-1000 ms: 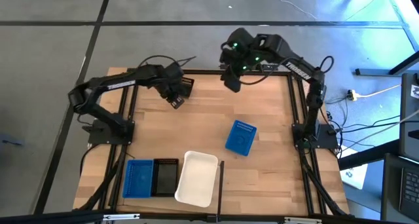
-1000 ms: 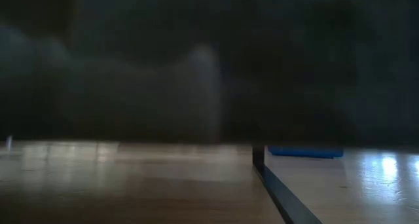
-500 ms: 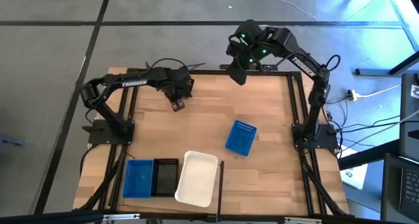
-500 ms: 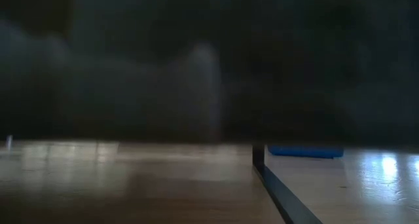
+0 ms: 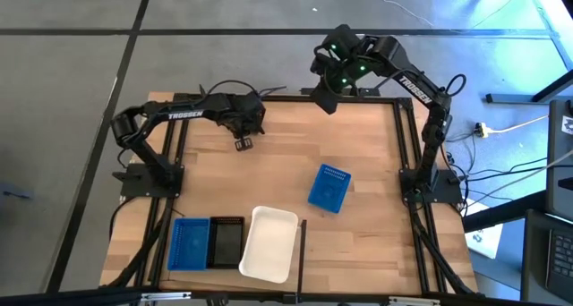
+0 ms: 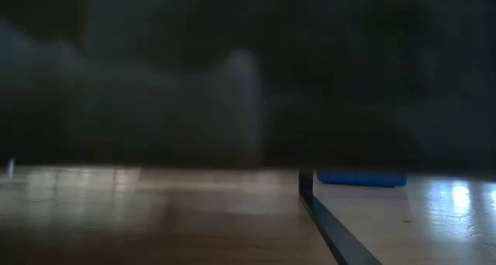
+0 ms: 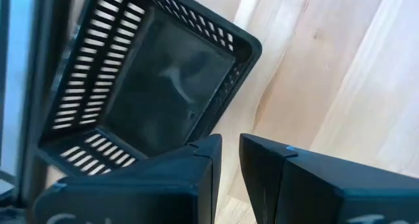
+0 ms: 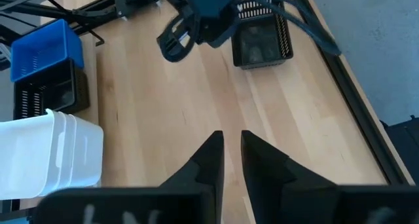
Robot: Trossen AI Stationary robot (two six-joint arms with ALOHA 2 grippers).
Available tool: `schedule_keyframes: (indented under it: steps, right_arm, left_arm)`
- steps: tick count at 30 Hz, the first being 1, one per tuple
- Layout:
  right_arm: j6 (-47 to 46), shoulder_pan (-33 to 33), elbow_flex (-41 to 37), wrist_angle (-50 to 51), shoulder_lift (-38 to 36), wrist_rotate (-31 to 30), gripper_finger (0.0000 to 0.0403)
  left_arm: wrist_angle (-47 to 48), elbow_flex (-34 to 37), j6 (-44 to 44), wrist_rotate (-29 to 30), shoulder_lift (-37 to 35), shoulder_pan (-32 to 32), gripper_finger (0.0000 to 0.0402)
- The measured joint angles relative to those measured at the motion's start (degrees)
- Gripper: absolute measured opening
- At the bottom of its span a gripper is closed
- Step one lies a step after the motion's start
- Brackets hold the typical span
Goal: Stack baskets on shelf by color
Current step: Stack the black bin on top of the black bins on the shelf
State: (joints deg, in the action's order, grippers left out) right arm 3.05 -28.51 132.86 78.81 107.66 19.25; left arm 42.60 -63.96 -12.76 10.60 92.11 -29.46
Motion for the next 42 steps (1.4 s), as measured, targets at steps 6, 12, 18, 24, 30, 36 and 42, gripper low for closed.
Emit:
schedule_keyframes:
  steps: [6,12,18,24,30,36,42]
  right_arm:
    - [-1.1,0.0,0.0,0.0,0.0,0.0,0.0051]
    - [-1.3,0.0,0.0,0.0,0.0,0.0,0.0051]
    - [-1.3,0.0,0.0,0.0,0.0,0.0,0.0051]
    - [-1.3,0.0,0.0,0.0,0.0,0.0,0.0051]
    - [-1.3,0.0,0.0,0.0,0.0,0.0,0.0051]
    - [-1.3,0.0,0.0,0.0,0.0,0.0,0.0051]
    - [-1.3,0.0,0.0,0.0,0.0,0.2,0.0051]
  left_arm:
    - [-0.5,0.0,-1.1,1.0,3.4,0.1,0.0047]
    - [-0.8,0.0,-2.6,3.5,4.2,1.1,0.0047]
    - [-0.9,0.0,-5.7,6.7,4.2,1.5,0.0047]
    - [-1.1,0.0,-6.1,7.5,3.9,2.7,0.0047]
    - [-2.4,0.0,-8.9,10.3,3.9,3.4,0.0047]
    - [-2.8,0.0,-10.9,7.9,3.9,3.3,0.0047]
    - [-3.4,0.0,-11.9,7.9,4.3,3.2,0.0047]
